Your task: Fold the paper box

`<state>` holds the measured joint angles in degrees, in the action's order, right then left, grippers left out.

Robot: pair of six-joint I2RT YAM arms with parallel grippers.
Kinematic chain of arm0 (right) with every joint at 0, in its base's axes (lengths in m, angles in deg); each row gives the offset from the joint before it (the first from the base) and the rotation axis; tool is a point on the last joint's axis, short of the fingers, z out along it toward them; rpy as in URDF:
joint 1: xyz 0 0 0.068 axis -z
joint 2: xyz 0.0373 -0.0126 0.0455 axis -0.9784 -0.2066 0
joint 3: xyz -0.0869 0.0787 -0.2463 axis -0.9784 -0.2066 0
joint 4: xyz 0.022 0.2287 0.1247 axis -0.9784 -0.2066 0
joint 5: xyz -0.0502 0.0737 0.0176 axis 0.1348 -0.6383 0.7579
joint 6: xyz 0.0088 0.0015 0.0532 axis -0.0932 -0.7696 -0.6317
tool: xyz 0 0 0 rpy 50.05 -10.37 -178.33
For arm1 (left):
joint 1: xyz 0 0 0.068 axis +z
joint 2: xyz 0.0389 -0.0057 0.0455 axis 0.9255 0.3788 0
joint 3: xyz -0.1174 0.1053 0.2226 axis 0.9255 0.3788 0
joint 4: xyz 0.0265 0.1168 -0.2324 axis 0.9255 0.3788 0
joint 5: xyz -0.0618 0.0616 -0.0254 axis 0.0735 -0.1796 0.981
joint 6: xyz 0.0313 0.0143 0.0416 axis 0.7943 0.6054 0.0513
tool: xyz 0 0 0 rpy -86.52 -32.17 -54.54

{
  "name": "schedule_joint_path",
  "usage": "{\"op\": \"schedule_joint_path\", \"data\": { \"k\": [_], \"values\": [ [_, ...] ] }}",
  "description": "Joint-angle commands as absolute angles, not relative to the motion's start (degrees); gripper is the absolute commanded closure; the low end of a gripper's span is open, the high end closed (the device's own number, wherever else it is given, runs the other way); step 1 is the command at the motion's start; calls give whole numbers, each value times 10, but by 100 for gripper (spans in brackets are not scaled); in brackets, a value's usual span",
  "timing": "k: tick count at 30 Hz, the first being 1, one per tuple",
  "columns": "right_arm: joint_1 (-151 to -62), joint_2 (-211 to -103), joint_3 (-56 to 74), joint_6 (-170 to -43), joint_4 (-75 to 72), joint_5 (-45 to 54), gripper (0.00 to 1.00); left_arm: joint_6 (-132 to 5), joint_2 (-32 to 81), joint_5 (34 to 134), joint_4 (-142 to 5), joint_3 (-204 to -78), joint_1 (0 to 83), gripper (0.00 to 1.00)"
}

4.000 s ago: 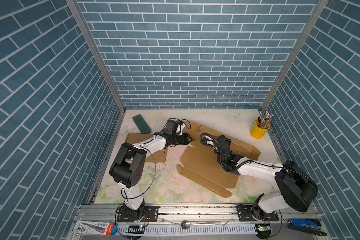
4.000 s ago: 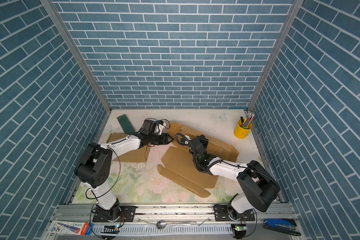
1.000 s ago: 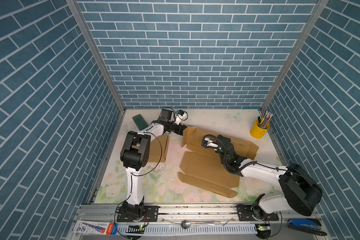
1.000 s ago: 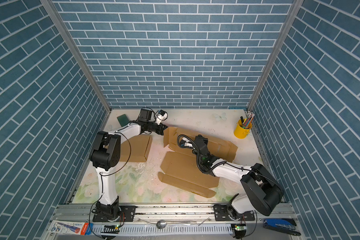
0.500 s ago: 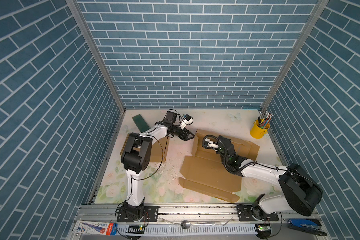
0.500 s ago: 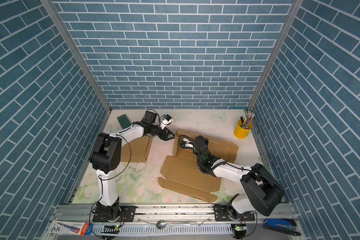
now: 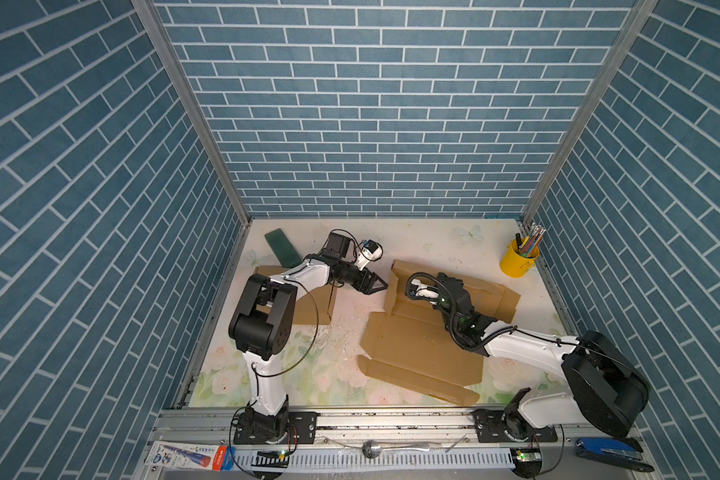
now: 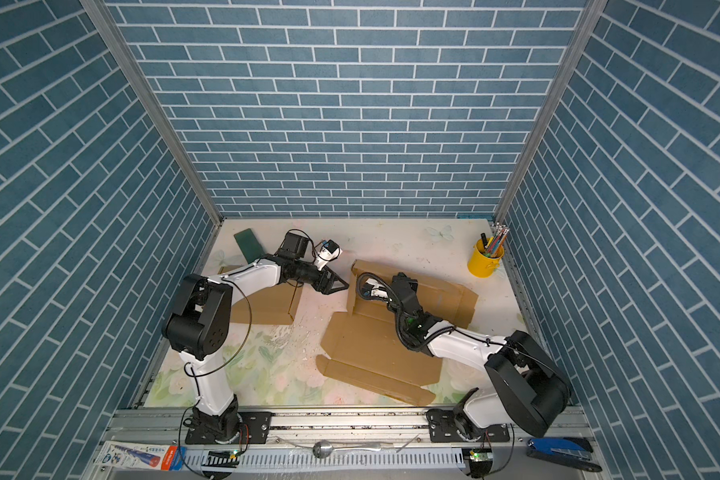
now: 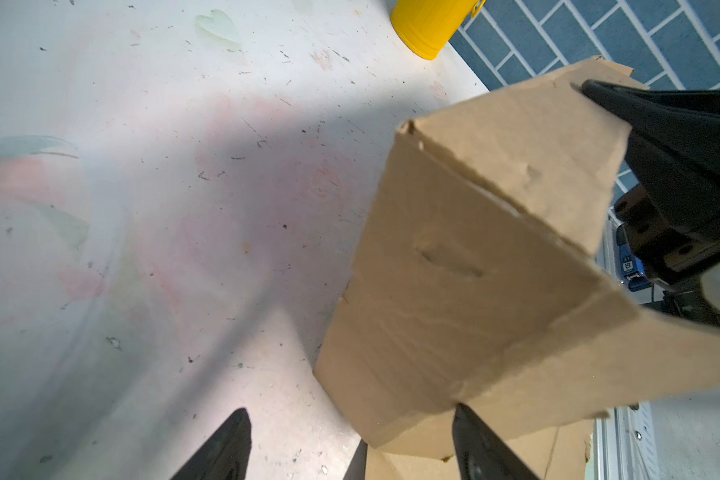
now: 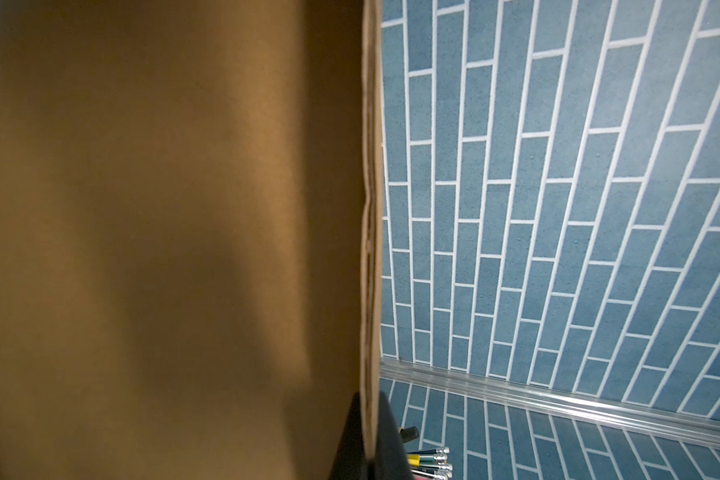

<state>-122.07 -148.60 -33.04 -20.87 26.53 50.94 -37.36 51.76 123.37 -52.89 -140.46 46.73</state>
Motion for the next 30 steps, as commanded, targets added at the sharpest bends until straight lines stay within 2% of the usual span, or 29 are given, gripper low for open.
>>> {"op": "schedule_joint_path", "data": {
  "k": [1,8,14,20,30],
  "values": [
    [-1227,-1483,-339,-192,270,498,100,-377,510,1245,-555,-1395,455,24],
    [-1228,-1479,-334,-192,260,494,100,-382,511,1218,-585,-1383,439,26],
    [-1230,-1473,-333,-194,246,488,100,-430,492,1152,-712,-1324,420,26],
    [-1231,-1475,-331,-195,243,488,100,-480,497,1052,-836,-1278,393,36],
    [-1233,-1473,-332,-204,240,488,100,-466,486,906,-847,-1251,356,55]
  ]
}}
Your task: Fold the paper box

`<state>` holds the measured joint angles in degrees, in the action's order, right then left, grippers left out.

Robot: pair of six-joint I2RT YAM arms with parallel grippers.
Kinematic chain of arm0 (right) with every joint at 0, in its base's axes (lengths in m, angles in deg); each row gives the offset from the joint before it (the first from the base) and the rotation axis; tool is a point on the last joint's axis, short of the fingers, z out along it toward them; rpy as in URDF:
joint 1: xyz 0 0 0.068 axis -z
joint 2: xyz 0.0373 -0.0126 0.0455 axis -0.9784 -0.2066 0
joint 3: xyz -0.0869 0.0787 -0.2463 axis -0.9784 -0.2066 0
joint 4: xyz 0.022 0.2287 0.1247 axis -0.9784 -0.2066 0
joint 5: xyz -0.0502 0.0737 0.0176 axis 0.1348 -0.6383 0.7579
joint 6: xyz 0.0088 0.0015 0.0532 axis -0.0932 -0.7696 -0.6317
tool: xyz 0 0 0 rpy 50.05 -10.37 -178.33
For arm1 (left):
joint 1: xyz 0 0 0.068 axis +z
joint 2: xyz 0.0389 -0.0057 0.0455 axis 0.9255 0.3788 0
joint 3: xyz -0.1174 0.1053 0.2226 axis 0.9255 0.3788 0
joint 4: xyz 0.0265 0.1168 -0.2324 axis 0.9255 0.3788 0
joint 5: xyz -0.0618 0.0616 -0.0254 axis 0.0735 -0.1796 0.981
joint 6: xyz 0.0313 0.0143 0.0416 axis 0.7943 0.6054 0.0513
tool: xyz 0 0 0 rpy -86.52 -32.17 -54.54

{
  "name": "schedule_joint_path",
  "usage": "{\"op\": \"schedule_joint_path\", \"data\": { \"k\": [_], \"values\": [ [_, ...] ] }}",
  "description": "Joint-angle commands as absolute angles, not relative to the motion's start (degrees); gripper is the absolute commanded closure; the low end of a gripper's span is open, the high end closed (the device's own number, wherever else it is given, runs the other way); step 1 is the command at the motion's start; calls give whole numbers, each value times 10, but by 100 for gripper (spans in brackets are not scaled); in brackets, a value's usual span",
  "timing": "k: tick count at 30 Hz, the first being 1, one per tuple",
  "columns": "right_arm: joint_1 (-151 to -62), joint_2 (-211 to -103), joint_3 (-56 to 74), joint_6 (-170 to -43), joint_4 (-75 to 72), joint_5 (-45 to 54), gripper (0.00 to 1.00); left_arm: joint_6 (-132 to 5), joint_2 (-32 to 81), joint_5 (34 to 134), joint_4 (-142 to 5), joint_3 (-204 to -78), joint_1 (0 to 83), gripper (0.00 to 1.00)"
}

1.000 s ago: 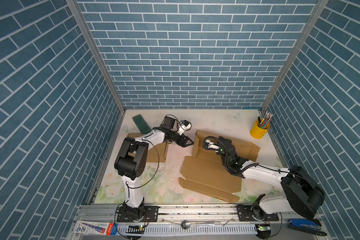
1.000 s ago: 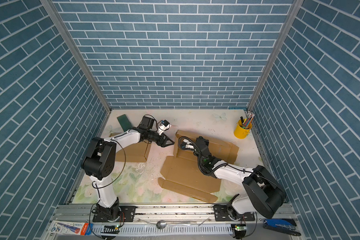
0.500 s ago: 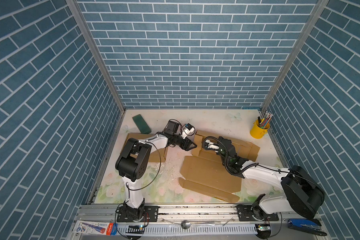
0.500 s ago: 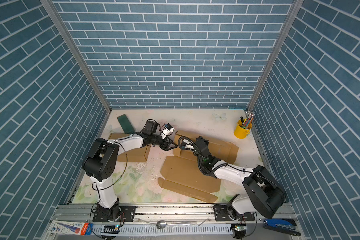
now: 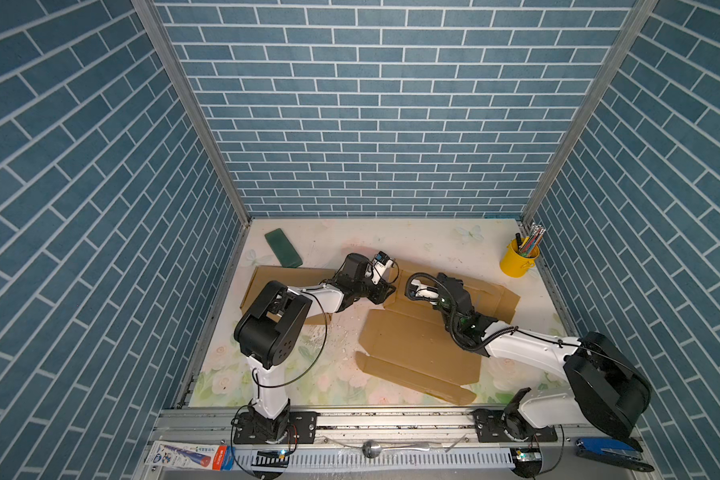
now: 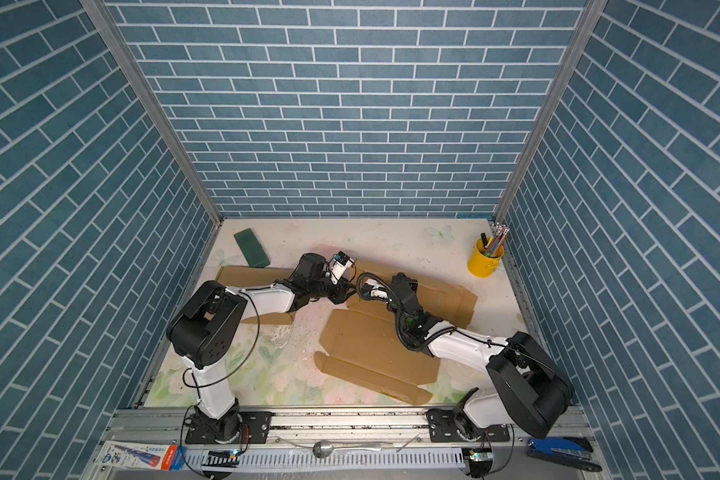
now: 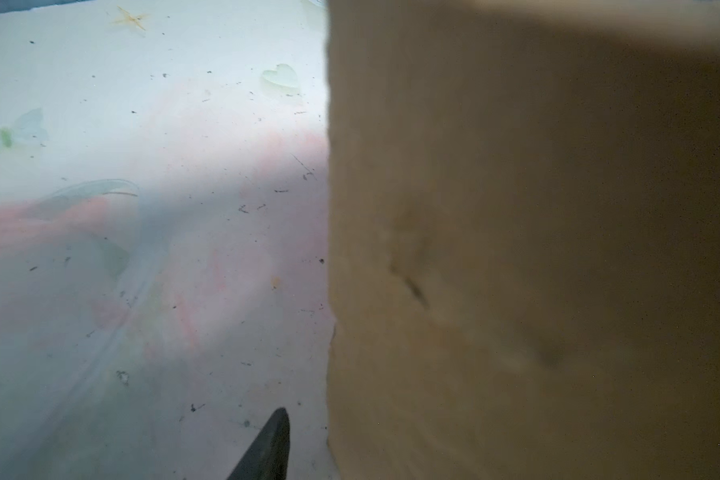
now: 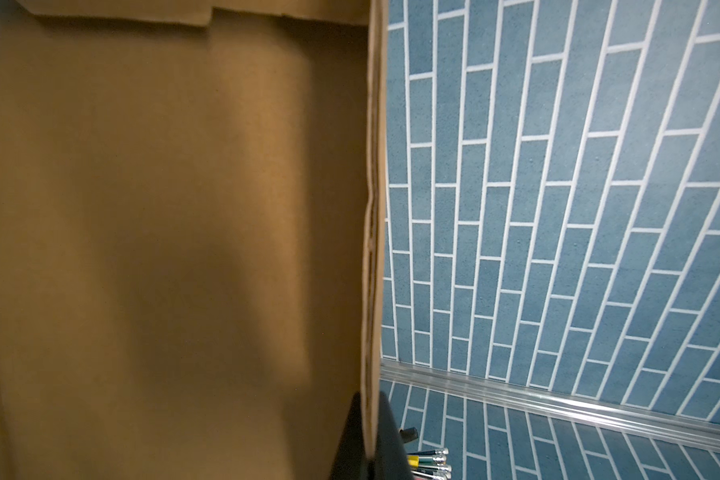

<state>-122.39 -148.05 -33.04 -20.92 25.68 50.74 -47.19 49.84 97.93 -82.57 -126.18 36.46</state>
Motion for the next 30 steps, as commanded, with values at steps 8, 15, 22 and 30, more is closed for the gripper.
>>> {"op": "schedule_joint_path", "data": {
  "k": [8,15,22,30],
  "values": [
    [-1238,-1475,-329,-207,238,489,100,-444,491,771,-856,-1239,305,74],
    [-1240,-1472,-330,-212,235,490,100,-461,497,719,-885,-1218,298,86],
    [-1240,-1473,-324,-226,227,484,100,-487,497,708,-888,-1220,290,97],
    [-1240,-1465,-327,-231,213,480,100,-531,475,736,-877,-1223,306,65]
  ]
}}
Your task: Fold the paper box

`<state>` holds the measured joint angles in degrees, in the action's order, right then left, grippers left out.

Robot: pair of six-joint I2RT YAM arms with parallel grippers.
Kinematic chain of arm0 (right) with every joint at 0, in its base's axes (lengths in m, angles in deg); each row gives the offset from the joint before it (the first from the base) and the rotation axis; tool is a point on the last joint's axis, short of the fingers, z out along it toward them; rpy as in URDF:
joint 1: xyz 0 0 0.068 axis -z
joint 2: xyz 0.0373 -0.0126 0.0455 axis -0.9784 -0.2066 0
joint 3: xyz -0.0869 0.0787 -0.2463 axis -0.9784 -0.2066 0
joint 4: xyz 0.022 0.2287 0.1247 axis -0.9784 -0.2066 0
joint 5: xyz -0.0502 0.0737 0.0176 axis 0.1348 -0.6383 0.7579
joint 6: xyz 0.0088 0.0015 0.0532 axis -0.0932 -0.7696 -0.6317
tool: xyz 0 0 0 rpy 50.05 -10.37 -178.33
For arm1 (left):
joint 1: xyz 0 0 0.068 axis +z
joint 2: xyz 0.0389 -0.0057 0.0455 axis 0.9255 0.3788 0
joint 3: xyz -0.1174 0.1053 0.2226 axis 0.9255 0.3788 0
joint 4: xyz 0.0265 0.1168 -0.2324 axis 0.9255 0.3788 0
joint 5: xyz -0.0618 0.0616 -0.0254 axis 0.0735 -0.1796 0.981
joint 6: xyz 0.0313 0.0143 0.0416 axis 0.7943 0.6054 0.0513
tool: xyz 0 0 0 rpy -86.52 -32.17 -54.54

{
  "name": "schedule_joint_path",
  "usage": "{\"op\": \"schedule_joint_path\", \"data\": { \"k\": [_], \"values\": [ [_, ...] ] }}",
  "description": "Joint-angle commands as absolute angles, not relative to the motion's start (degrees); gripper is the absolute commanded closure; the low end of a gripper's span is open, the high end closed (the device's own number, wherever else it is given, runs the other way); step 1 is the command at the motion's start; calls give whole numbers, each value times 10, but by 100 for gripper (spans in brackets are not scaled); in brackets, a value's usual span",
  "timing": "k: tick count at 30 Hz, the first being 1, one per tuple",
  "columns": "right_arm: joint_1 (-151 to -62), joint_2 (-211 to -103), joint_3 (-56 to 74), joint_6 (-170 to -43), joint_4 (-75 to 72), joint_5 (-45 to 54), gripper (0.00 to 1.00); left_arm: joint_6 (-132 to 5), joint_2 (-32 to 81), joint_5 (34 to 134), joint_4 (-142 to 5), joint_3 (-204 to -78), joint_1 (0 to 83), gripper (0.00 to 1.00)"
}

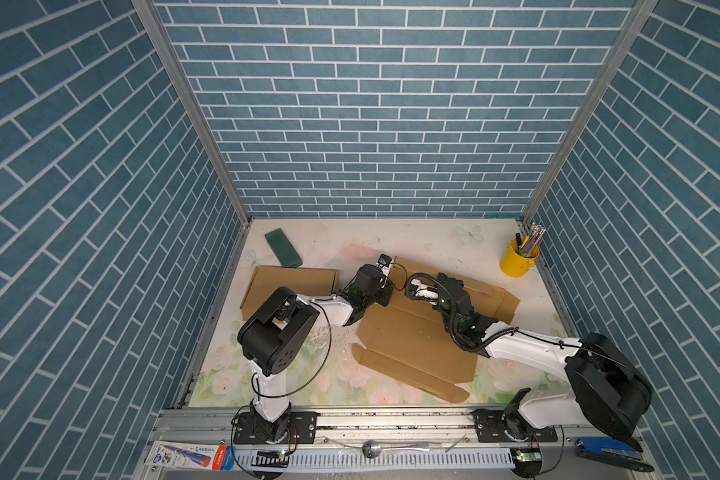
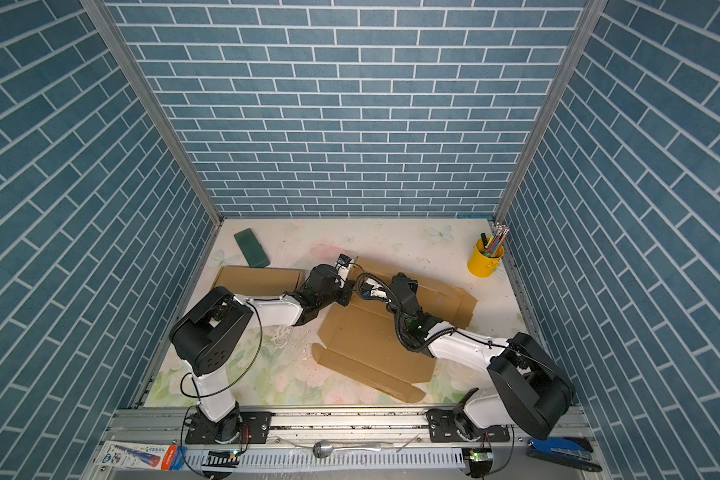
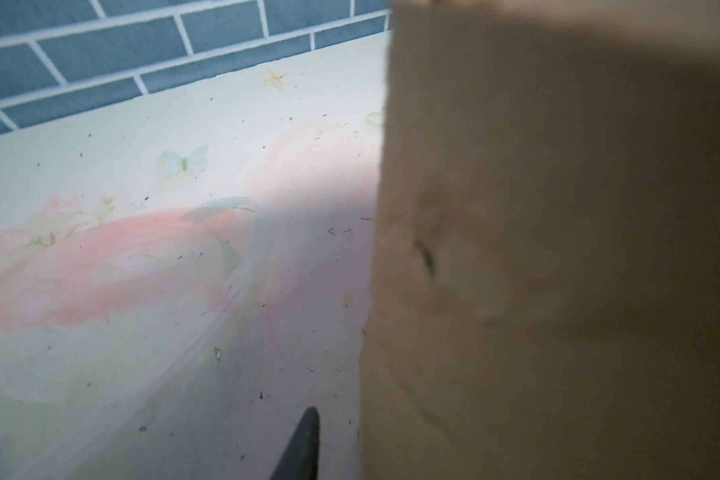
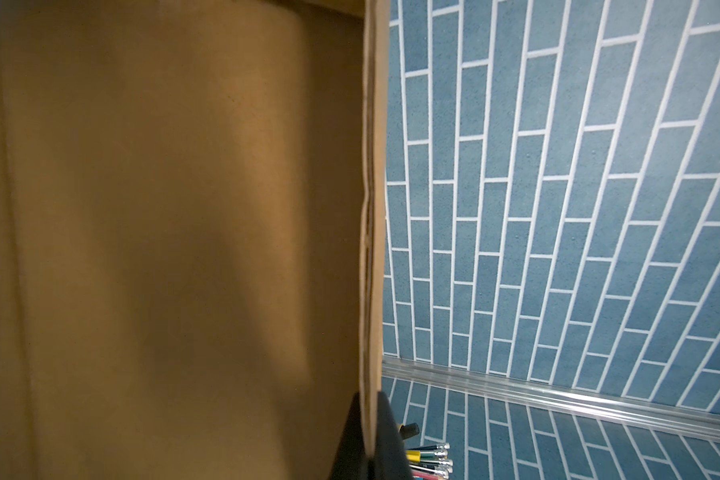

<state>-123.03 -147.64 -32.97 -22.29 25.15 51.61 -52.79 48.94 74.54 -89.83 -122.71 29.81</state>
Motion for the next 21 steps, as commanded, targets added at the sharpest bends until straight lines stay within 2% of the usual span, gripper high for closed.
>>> {"op": "schedule_joint_path", "data": {
  "k": [1,6,13,19,21],
  "values": [
    [-1240,-1465,-328,-230,212,479,100,-534,467,736,-882,-1220,310,62],
    [-1240,-1467,-329,-230,211,477,100,-534,444,743,-890,-1229,316,59],
    [-1241,-1467,-328,-229,209,475,100,-536,443,724,-914,-1241,316,60],
    [-1244,-1469,-326,-229,208,474,100,-571,451,700,-949,-1241,316,77],
    [-1244,-1471,-325,-229,208,474,100,-587,457,696,-949,-1244,316,87]
  ]
}}
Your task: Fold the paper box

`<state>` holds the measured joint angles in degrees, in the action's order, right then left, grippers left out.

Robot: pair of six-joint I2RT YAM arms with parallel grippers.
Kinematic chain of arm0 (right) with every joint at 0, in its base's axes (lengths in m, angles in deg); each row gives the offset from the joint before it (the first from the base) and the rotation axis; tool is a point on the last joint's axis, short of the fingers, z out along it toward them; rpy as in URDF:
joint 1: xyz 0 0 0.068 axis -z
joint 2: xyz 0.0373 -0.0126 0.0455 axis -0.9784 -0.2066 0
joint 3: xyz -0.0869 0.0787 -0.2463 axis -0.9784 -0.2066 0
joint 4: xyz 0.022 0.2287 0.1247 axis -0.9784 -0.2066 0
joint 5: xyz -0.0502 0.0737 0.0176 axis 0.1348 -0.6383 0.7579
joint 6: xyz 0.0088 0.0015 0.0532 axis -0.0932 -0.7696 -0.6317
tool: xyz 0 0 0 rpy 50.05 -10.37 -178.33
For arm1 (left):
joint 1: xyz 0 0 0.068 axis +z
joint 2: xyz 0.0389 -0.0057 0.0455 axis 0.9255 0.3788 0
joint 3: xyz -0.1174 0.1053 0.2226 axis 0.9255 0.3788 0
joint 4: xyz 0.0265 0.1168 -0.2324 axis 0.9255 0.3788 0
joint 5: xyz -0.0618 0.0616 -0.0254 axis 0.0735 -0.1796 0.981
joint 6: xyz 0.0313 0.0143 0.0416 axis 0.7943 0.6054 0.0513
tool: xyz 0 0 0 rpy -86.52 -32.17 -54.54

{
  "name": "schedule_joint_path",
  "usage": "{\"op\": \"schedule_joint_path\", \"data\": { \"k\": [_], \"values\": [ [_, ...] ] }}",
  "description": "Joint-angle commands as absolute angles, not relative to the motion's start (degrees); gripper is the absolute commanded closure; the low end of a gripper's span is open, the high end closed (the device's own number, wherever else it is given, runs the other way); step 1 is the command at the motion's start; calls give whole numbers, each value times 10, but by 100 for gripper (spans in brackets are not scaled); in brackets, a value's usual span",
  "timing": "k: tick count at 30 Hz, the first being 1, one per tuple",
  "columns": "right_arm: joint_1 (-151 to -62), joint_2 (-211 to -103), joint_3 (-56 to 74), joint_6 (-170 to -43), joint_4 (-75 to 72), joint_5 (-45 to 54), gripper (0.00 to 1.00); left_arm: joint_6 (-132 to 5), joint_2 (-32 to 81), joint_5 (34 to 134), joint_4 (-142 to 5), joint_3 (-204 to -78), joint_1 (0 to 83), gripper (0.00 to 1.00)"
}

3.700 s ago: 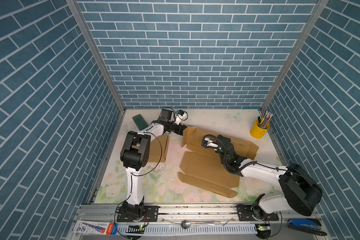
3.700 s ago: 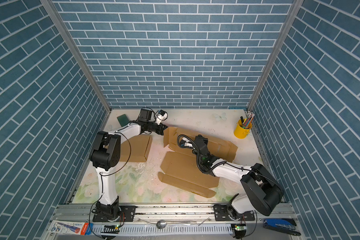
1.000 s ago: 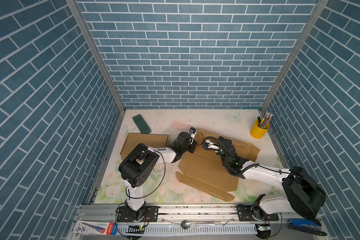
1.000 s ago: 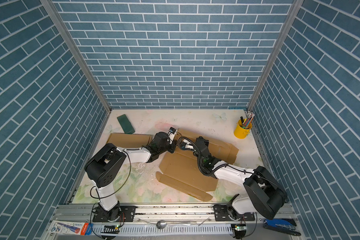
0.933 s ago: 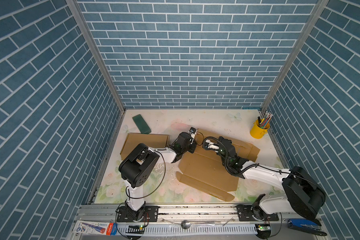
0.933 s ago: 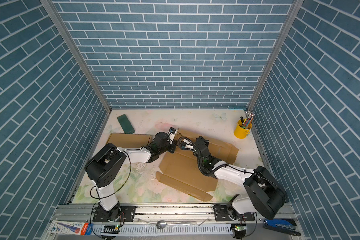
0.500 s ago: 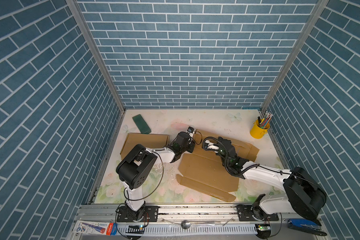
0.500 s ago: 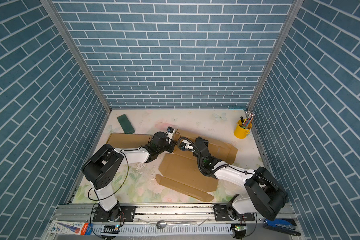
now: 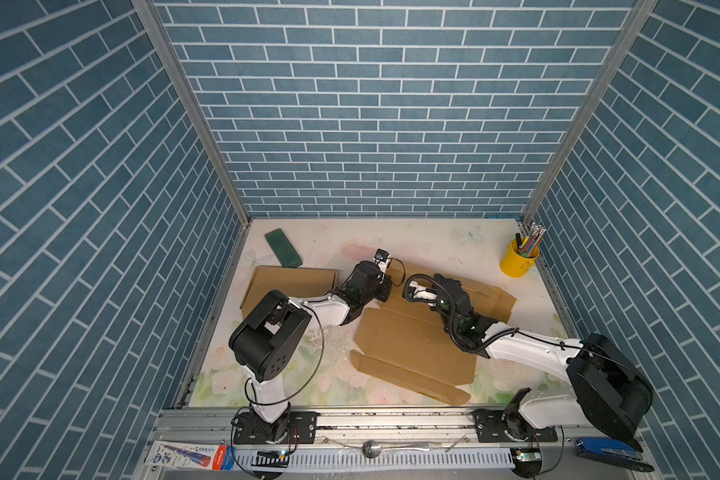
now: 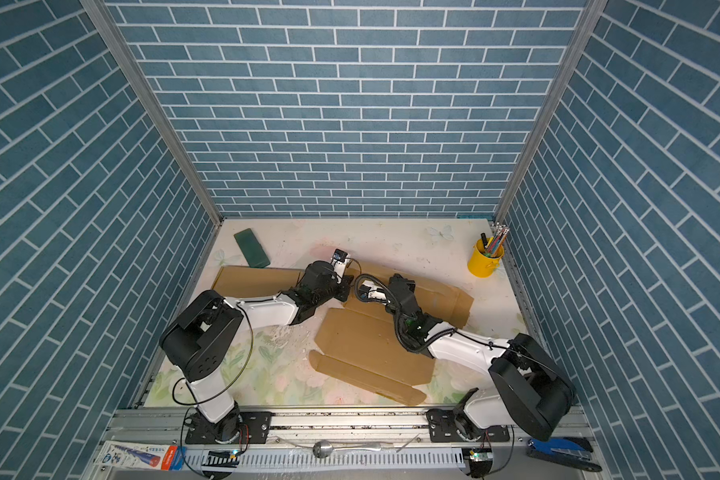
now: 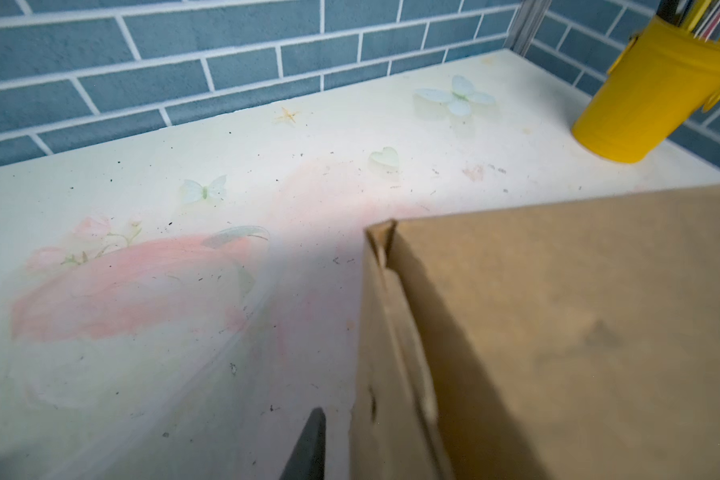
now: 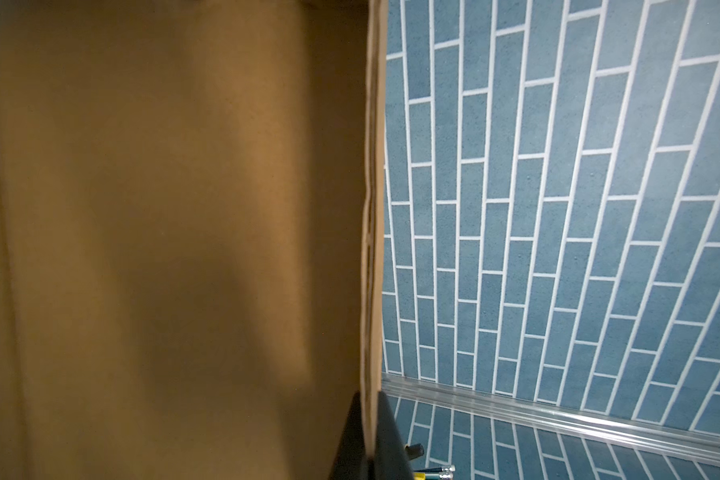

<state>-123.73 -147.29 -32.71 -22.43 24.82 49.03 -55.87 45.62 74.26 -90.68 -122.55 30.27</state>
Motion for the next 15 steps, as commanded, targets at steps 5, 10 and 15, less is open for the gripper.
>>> {"op": "schedule_joint_path", "data": {
  "k": [5,10,15],
  "values": [
    [-1245,-1471,-323,-229,208,474,100,-593,463,696,-935,-1248,315,97],
    [-1245,-1474,-324,-229,209,474,100,-587,446,705,-927,-1238,317,75],
    [-1244,-1473,-324,-229,209,476,100,-574,424,723,-903,-1224,319,61]
  ]
}}
